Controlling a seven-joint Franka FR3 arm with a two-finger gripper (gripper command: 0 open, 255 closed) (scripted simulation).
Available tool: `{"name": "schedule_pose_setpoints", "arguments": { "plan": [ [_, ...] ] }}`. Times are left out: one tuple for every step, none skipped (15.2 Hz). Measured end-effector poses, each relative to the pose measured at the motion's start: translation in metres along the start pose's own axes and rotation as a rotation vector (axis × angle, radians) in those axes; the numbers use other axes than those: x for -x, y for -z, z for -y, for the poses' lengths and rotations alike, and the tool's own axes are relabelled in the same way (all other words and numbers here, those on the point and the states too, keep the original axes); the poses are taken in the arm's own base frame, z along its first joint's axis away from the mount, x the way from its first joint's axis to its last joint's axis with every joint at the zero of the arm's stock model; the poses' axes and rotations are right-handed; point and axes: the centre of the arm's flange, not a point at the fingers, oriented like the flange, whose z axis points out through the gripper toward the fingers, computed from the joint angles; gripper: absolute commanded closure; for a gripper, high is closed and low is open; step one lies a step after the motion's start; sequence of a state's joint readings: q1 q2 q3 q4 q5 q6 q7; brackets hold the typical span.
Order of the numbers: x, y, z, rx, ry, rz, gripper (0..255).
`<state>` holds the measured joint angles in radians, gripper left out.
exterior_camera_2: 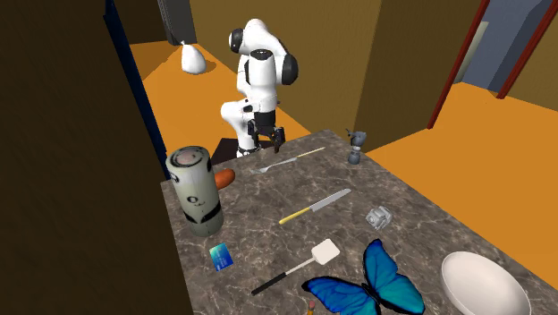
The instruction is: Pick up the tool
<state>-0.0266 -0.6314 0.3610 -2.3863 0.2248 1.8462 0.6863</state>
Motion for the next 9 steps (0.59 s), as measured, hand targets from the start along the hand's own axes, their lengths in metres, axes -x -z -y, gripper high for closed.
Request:
{"name": "schedule_pose_setpoints", "arguments": {
  "plan": [
    [0.0, -0.004, 0.009, 0.003, -0.025, 0.002, 0],
    [0.002, -0.006, 0.023, 0.005, -0.047, 0.005, 0],
    [0.002, -0.013, 0.034, 0.008, -0.071, 0.007, 0],
    [0.003, -0.019, 0.05, 0.011, -0.093, 0.009, 0],
    [0.004, -0.026, 0.061, 0.013, -0.117, 0.013, 0],
    [0.004, -0.033, 0.072, 0.016, -0.141, 0.015, 0],
    [0.002, -0.039, 0.082, 0.019, -0.164, 0.017, 0],
    [0.001, -0.048, 0.094, 0.022, -0.186, 0.02, 0],
    [0.0, -0.054, 0.105, 0.025, -0.21, 0.022, 0]
  ]
}}
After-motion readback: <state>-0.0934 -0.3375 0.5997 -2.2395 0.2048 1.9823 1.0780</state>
